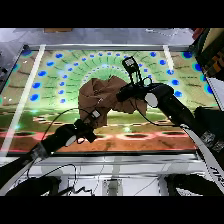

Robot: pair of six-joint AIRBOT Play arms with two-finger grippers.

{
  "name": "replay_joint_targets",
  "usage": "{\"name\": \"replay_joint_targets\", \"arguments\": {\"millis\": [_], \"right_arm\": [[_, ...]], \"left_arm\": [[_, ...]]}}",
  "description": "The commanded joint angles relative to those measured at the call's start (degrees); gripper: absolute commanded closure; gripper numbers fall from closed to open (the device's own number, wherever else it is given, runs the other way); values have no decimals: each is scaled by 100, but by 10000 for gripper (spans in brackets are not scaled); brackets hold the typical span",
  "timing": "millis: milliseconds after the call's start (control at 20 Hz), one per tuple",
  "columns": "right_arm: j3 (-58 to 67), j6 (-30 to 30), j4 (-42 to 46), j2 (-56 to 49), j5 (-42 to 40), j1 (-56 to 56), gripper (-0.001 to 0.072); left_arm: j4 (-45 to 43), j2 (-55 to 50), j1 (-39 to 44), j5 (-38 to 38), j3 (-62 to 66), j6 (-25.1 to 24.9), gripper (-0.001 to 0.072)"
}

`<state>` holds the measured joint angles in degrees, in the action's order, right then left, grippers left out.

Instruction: Fold the clothes and pants, and hang the long-sleeved shirts on hangers.

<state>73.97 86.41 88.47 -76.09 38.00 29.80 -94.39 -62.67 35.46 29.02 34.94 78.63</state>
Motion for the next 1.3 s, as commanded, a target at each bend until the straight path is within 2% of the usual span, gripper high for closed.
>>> {"name": "replay_joint_targets", "arguments": {"millis": [0, 150, 300, 500, 650, 750, 800, 900, 950, 1150, 1200, 1250], "right_arm": [[2, 0, 179, -4, 48, -94, 688], [2, 13, 179, -2, 256, -520, 689], [2, 13, 170, 28, 730, -1287, 689], [7, 59, -52, 249, 883, -2420, 689], [7, 586, -173, 575, 684, -3270, 689], [7, 798, -365, 828, 437, -3773, 689], [7, 1110, -326, 940, 321, -4041, 689], [7, 2133, -212, 1038, 251, -4645, 689], [7, 2391, -229, 1036, 332, -4953, 689], [7, 2406, -234, 1021, 1047, -5687, 689], [7, 2293, -280, 1021, 1117, -5702, 689], [7, 1937, -522, 1036, 1093, -5646, 689]], "left_arm": [[-35, 669, -439, -28, 7, 70, 694], [-31, 1392, -1220, -26, 4, 79, 694], [-26, 1923, -2162, -26, 4, 363, 693], [-13, 2103, -3263, -33, 4, 424, 694], [-11, 2096, -4124, -297, 4, 1296, 694], [-11, 2096, -4675, -756, 7, 2006, 694], [-11, 2096, -4933, -1008, 7, 2391, 695], [-11, 2096, -5368, -1342, 7, 3073, 695], [-11, 2094, -5536, -1414, 7, 3241, 695], [-11, 2081, -5906, -1773, 7, 3261, 695], [-11, 2039, -5906, -2050, 7, 3261, 696], [0, 1969, -5893, -2339, 24, 3274, 698]]}}
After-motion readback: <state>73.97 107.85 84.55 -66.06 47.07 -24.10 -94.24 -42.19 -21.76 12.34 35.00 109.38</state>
